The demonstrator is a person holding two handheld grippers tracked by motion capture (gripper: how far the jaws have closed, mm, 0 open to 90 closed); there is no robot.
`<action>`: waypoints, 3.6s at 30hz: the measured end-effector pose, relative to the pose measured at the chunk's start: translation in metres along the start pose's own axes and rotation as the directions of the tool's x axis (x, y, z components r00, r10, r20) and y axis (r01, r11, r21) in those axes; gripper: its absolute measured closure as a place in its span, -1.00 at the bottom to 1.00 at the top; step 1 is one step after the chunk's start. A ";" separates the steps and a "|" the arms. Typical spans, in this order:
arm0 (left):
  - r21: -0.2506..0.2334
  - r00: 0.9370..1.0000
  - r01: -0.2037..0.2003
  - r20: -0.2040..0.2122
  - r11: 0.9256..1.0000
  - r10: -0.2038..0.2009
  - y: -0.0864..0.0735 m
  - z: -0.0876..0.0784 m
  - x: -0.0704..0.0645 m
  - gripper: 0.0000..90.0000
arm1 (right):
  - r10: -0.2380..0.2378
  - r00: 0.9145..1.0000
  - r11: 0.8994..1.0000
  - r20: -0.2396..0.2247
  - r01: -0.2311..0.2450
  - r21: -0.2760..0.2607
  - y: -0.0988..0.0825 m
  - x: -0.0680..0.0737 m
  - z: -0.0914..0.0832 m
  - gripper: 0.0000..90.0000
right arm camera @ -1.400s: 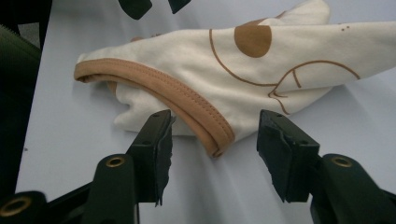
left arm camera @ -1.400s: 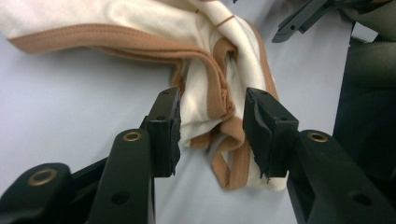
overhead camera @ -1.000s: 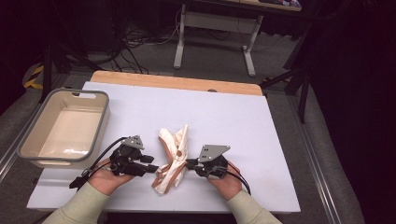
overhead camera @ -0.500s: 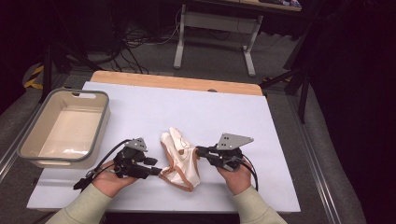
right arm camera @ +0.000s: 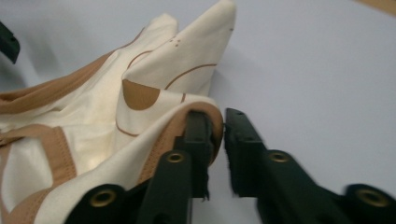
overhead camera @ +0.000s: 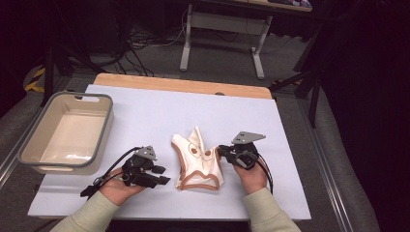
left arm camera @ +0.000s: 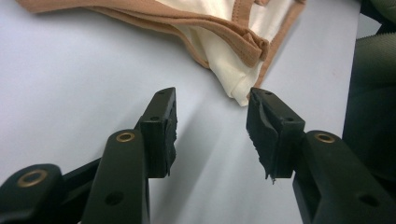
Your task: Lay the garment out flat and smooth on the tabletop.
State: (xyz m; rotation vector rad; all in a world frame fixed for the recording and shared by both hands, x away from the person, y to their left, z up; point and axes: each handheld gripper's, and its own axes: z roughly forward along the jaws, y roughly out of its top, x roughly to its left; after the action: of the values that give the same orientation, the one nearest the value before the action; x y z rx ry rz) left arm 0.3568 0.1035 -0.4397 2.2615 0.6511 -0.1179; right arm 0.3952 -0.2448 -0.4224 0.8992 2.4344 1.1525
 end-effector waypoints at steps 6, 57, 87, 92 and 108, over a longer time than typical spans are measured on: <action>-0.019 1.000 -0.002 -0.005 1.000 0.002 0.001 -0.003 0.001 0.19 | -0.022 0.999 0.992 -0.047 0.016 -0.123 0.000 0.008 -0.032 0.16; -0.045 1.000 0.008 0.004 0.999 -0.008 0.006 0.001 -0.001 0.20 | 0.105 0.994 0.990 0.005 -0.104 -0.098 0.001 -0.021 -0.034 0.32; 0.013 0.998 -0.064 -0.007 0.998 0.064 0.038 0.065 -0.006 0.49 | -0.072 0.986 0.990 -0.151 0.088 0.106 0.005 0.045 0.041 0.89; 0.021 0.997 -0.074 -0.028 0.997 0.075 0.040 0.064 -0.007 0.89 | -0.054 0.988 0.995 -0.148 0.065 0.073 0.005 0.041 0.033 0.90; 0.013 0.996 -0.092 -0.009 0.996 0.093 0.018 0.013 -0.022 0.94 | 0.032 0.998 0.998 -0.048 -0.035 -0.059 -0.021 0.026 -0.050 0.90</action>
State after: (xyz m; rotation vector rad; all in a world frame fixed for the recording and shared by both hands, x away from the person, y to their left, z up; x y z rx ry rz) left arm 0.3479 0.0743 -0.4306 2.3012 0.5509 -0.0658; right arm 0.3410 -0.2672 -0.4069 0.9078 2.4159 1.2654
